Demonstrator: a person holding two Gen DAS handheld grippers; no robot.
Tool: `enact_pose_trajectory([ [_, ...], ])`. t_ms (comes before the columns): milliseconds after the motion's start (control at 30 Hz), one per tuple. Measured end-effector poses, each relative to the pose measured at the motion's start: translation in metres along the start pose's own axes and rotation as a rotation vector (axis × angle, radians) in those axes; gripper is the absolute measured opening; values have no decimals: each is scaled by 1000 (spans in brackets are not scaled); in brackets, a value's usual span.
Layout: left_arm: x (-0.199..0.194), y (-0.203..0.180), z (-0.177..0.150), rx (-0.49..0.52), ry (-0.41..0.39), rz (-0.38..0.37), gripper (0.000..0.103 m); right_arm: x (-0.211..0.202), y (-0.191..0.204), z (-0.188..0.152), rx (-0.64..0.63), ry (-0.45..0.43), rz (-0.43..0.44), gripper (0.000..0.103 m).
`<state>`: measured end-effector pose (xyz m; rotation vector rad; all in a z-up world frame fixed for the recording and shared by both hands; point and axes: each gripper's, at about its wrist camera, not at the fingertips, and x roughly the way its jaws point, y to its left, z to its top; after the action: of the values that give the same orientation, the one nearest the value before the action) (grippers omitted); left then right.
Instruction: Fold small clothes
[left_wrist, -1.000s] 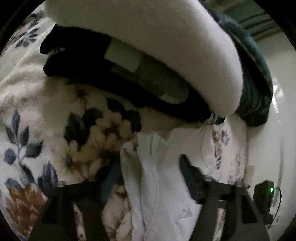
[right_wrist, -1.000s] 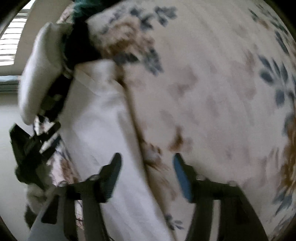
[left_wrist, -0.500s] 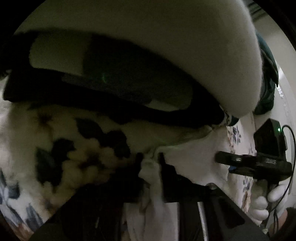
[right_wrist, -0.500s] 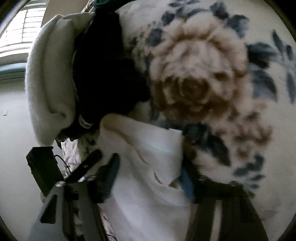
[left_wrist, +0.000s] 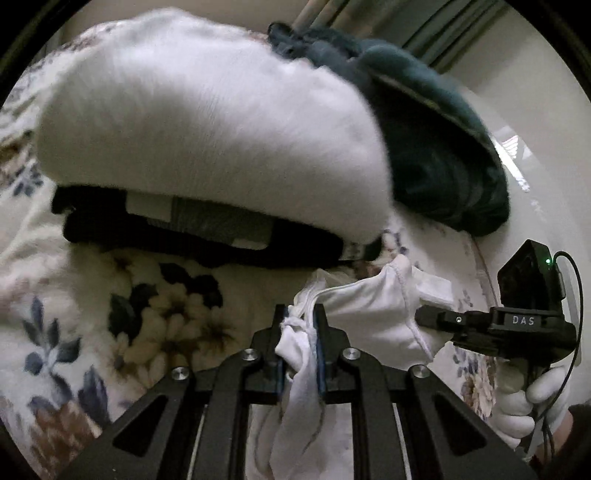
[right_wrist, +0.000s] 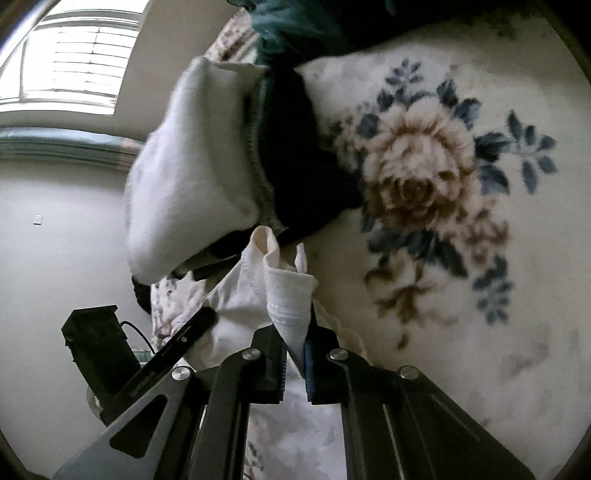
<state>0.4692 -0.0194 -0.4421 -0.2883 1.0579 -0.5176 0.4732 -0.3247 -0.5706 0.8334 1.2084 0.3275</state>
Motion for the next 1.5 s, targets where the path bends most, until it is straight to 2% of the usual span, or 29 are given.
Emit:
enact_pose_trajectory([
  [233, -52, -24, -34, 44, -71, -21, 10, -44, 37, -43, -145, -58, 2, 7],
  [400, -77, -36, -73, 4, -50, -48, 11, -73, 36, -100, -202, -53, 5, 7],
  [533, -86, -30, -126, -35, 79, -72, 15, -77, 27, -159, -256, 14, -25, 8],
  [567, -87, -25, -144, -61, 126, -76, 25, -76, 22, -173, -260, 45, -36, 10],
  [600, -88, -20, -156, -82, 162, -78, 40, -72, 14, -189, -260, 101, -59, 17],
  [667, -93, -5, -191, -139, 248, -63, 54, -65, -3, -214, -241, 191, -93, 28],
  [700, -97, 2, -203, -158, 268, -55, 55, -64, -12, -227, -233, 237, -112, 35],
  [800, -113, 28, -229, -252, 324, 8, 55, -71, -33, -245, -178, 282, -131, 36],
  [833, -118, 34, -230, -280, 319, 19, 55, -77, -41, -246, -137, 263, -122, 37],
  [900, -125, 42, -223, -324, 283, 27, 55, -92, -52, -245, -51, 200, -78, 51],
  [933, -125, 42, -216, -326, 263, 36, 55, -96, -53, -244, -31, 169, -68, 54],
  [1033, -112, 25, -192, -270, 223, 55, 55, -93, -38, -236, -27, 88, -79, 55],
  [1100, -98, 9, -180, -201, 207, 99, 55, -77, -20, -225, -49, 61, -98, 55],
  [1133, -86, 0, -176, -152, 206, 114, 55, -63, -8, -219, -75, 48, -136, 55],
  [1200, -58, -14, -175, -56, 237, 220, 55, -39, 8, -216, -138, 48, -229, 54],
  [1233, -51, -11, -182, -40, 257, 235, 55, -23, 13, -220, -168, 69, -318, 54],
  [1300, -35, -5, -197, -37, 318, 270, 55, -4, 12, -234, -197, 110, -427, 50],
  [1400, -30, 6, -217, -29, 355, 269, 56, 10, 2, -267, -207, 172, -528, 50],
  [1500, -40, 15, -221, -80, 353, 209, 56, 6, -3, -285, -192, 151, -543, 50],
])
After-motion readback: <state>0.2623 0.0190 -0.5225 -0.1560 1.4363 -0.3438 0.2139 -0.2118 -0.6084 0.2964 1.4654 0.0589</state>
